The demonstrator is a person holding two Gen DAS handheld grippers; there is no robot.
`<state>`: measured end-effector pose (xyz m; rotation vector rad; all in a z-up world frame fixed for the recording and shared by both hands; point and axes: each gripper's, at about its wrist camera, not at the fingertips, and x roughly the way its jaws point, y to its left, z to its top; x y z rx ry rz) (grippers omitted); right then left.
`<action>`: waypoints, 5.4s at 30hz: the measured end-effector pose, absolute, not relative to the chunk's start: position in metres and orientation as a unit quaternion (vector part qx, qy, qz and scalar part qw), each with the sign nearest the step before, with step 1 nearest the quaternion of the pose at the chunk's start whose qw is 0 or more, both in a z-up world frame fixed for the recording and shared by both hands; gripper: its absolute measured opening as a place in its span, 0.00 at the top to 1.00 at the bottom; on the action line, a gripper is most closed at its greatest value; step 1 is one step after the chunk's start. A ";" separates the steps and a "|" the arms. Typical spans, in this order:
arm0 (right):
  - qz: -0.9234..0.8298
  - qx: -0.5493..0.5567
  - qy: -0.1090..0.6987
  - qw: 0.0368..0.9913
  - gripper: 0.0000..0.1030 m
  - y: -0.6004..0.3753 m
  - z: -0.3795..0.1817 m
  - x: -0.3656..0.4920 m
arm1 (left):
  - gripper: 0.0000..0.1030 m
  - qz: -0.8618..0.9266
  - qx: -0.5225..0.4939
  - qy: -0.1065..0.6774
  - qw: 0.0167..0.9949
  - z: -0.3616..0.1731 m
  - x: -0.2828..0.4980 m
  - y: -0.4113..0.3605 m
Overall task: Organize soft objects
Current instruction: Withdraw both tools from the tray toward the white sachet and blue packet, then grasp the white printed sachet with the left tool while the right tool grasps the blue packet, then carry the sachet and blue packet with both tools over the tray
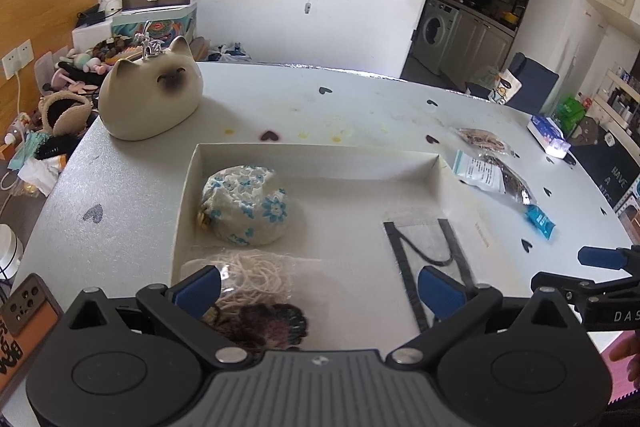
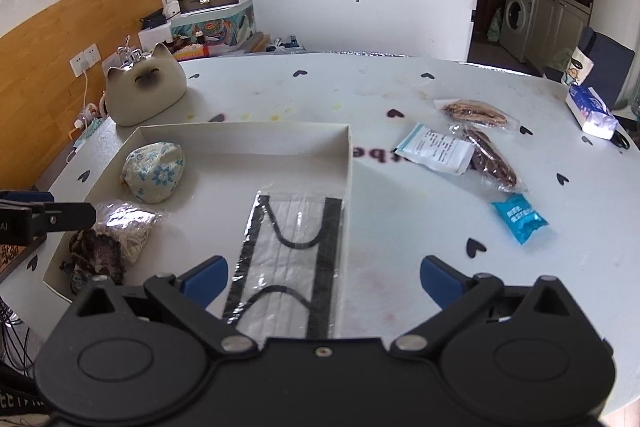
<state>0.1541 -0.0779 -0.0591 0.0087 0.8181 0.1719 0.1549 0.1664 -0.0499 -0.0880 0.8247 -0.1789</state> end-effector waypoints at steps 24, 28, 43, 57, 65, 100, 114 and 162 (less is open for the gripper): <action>0.128 -0.018 0.383 0.915 0.00 -0.248 -0.047 0.195 | 0.00 -0.044 -0.086 0.368 0.925 -0.040 0.168 -0.014; 0.136 -0.023 0.378 0.915 0.00 -0.273 -0.047 0.203 | 0.00 -0.051 -0.086 0.362 0.927 -0.039 0.178 -0.040; 0.148 -0.025 0.392 0.908 0.00 -0.326 -0.065 0.243 | 0.00 -0.111 0.001 0.359 0.927 -0.047 0.256 -0.121; 0.162 -0.044 0.441 0.882 0.06 -0.329 -0.104 0.305 | 0.00 -0.138 0.060 0.433 0.889 -0.093 0.335 -0.147; 0.193 -0.063 0.480 0.853 0.14 -0.315 -0.135 0.337 | 0.00 -0.169 0.105 0.469 0.861 -0.124 0.377 -0.156; 0.208 -0.061 0.518 0.828 0.40 -0.303 -0.142 0.311 | 0.31 -0.210 0.079 0.490 0.842 -0.149 0.391 -0.159; 0.191 -0.054 0.513 0.835 0.40 -0.313 -0.135 0.289 | 0.32 -0.184 0.046 0.487 0.853 -0.134 0.340 -0.154; 0.113 0.020 0.440 0.891 0.40 -0.165 -0.071 0.272 | 0.32 -0.069 -0.073 0.474 0.875 -0.099 0.316 0.096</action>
